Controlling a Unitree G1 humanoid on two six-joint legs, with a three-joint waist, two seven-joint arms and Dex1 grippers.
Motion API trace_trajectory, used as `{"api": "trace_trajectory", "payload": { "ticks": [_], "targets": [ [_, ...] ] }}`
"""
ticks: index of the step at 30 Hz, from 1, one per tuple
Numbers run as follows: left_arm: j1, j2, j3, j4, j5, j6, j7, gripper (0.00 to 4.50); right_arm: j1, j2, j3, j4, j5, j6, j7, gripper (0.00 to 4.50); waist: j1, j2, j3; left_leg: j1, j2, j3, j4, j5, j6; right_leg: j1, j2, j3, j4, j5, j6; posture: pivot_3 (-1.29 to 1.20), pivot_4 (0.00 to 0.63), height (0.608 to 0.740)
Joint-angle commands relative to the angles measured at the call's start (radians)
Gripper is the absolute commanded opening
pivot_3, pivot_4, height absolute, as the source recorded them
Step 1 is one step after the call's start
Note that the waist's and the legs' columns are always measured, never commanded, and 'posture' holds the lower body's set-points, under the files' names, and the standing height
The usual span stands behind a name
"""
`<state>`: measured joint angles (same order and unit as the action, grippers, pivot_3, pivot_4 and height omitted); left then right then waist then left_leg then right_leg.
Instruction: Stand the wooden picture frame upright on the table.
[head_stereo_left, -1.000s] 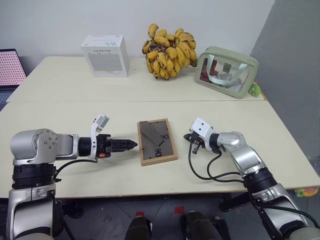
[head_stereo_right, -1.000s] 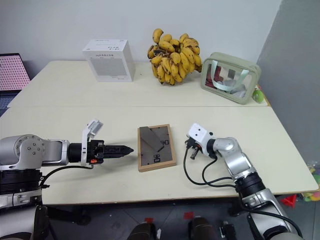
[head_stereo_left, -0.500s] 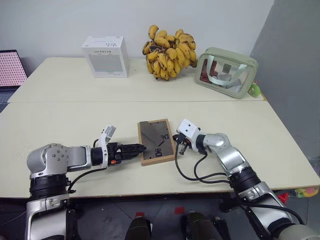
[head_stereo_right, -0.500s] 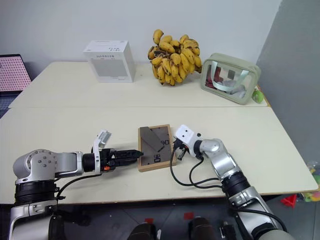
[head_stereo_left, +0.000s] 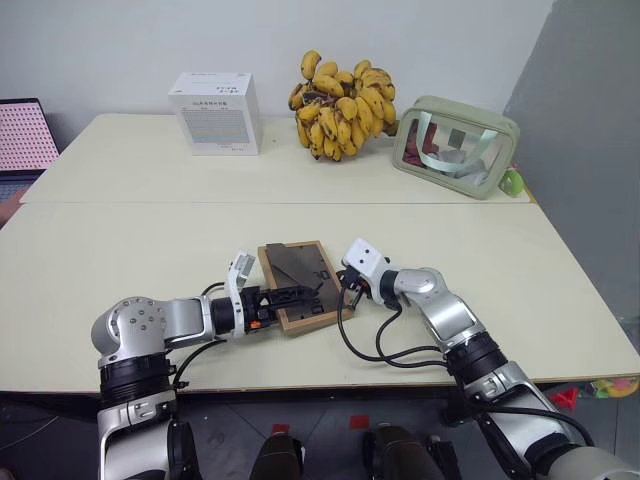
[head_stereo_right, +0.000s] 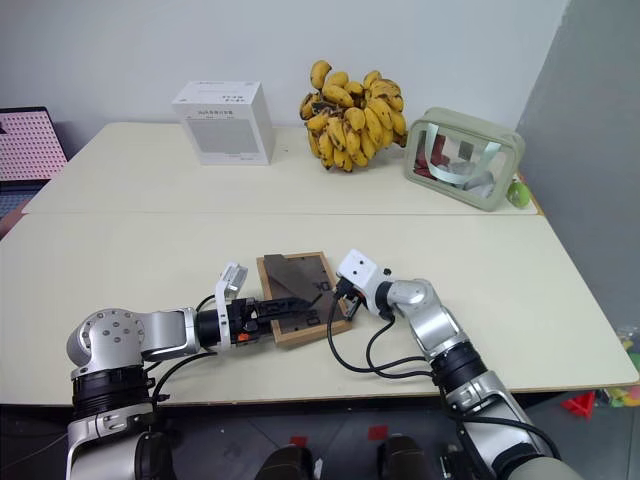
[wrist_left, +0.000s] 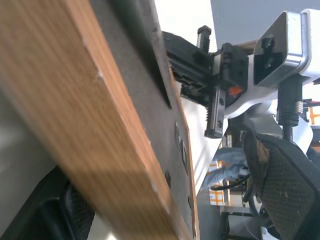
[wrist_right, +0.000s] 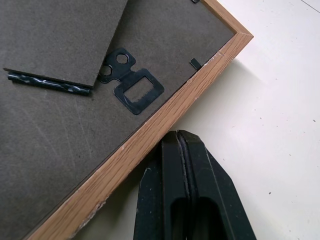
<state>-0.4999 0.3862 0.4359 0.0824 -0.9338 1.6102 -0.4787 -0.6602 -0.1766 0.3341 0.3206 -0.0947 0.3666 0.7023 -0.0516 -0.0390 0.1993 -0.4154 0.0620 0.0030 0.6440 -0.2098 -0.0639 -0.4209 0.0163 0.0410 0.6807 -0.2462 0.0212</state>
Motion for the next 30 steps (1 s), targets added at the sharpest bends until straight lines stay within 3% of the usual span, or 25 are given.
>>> {"api": "trace_trajectory", "payload": {
  "ticks": [1, 8, 14, 20, 24, 30],
  "targets": [
    [0.017, 0.003, 0.010, -0.060, -0.020, 0.004, 0.001, 3.79, 0.015, -0.008, -0.011, -0.037, 0.012, 0.013, -0.001, 0.00, -0.001, 0.000, 0.000, 0.000, 0.000, 0.000, 0.000, 0.000, 0.000, 0.000, 0.000, 0.000, 0.000, 0.000, 0.000, 0.00, 0.150, 0.740],
    [0.018, 0.009, 0.016, -0.073, -0.015, -0.004, 0.007, 2.19, 0.007, -0.013, -0.022, -0.027, 0.012, 0.014, -0.013, 0.00, 0.000, 0.000, 0.000, 0.000, 0.000, 0.000, 0.000, 0.000, 0.000, 0.000, 0.000, 0.000, 0.000, 0.000, 0.000, 0.00, 0.150, 0.740],
    [0.014, 0.011, -0.007, -0.082, -0.005, -0.019, 0.005, 1.29, 0.017, -0.027, -0.047, -0.070, 0.037, 0.032, 0.000, 0.00, 0.000, 0.000, 0.000, 0.000, 0.000, 0.000, 0.000, 0.000, 0.000, 0.000, 0.000, 0.000, 0.000, 0.000, 0.000, 0.00, 0.150, 0.740],
    [-0.046, 0.051, -0.030, -0.061, -0.026, 0.004, -0.033, 1.29, 0.043, -0.137, -0.158, -0.203, 0.141, 0.179, 0.068, 0.00, 0.006, 0.000, 0.000, -0.001, 0.000, 0.000, 0.000, 0.000, 0.000, 0.000, 0.000, 0.000, 0.000, 0.000, 0.000, 0.00, 0.150, 0.740],
    [-0.151, 0.115, -0.030, -0.055, -0.060, -0.011, -0.086, 1.29, 0.040, -0.296, -0.281, -0.370, 0.307, 0.381, 0.200, 0.76, 0.017, 0.000, 0.002, -0.002, -0.001, 0.000, 0.000, 0.000, 0.000, -0.002, 0.000, 0.000, -0.001, 0.000, 0.000, 0.00, 0.150, 0.740],
    [-0.231, 0.205, -0.132, -0.048, -0.001, -0.153, -0.200, 1.29, -0.117, -0.320, -0.461, -0.405, 0.614, 0.681, 0.267, 1.96, 0.001, 0.000, 0.001, -0.002, 0.000, 0.001, -0.003, 0.000, 0.000, -0.003, 0.001, 0.001, -0.001, 0.000, 0.000, 0.00, 0.150, 0.740]
  ]
}}
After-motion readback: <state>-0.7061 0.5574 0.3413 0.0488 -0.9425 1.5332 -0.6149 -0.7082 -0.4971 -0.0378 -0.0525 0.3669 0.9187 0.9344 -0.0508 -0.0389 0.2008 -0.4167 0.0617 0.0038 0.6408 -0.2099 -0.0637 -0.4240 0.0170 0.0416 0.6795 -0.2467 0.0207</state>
